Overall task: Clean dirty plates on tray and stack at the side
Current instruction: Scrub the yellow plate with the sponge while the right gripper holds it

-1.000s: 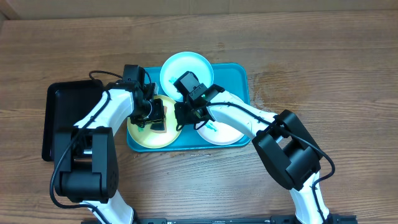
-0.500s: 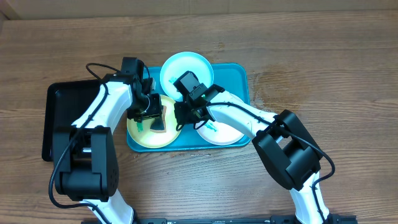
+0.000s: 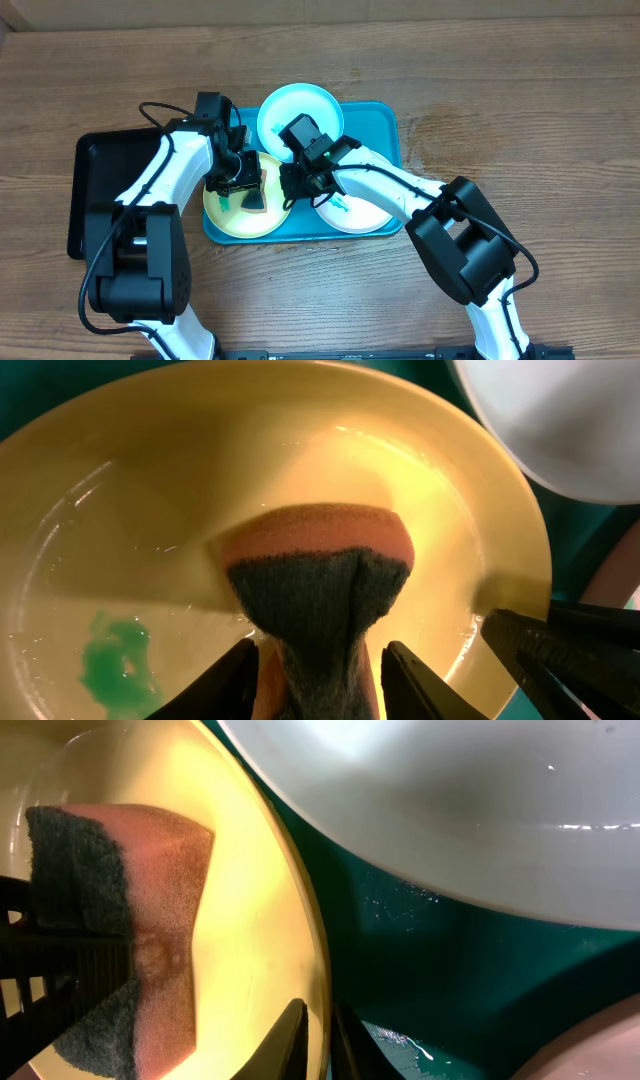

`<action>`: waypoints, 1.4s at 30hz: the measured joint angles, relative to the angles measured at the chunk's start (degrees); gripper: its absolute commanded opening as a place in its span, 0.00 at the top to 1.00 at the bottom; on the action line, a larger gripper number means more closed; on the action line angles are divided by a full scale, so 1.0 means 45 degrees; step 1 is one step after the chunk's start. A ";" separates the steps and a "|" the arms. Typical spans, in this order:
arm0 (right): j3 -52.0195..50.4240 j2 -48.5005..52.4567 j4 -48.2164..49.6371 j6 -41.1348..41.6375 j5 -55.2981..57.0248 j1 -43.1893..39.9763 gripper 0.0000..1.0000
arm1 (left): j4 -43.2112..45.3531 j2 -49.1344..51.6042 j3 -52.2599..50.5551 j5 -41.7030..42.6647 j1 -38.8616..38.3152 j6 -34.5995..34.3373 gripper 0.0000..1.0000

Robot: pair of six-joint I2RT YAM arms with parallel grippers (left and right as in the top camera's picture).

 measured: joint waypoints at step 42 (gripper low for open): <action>0.0000 0.0000 -0.0427 0.0005 0.0695 0.0015 0.88 | 0.0024 0.0010 -0.0219 0.0559 0.0000 0.0000 0.62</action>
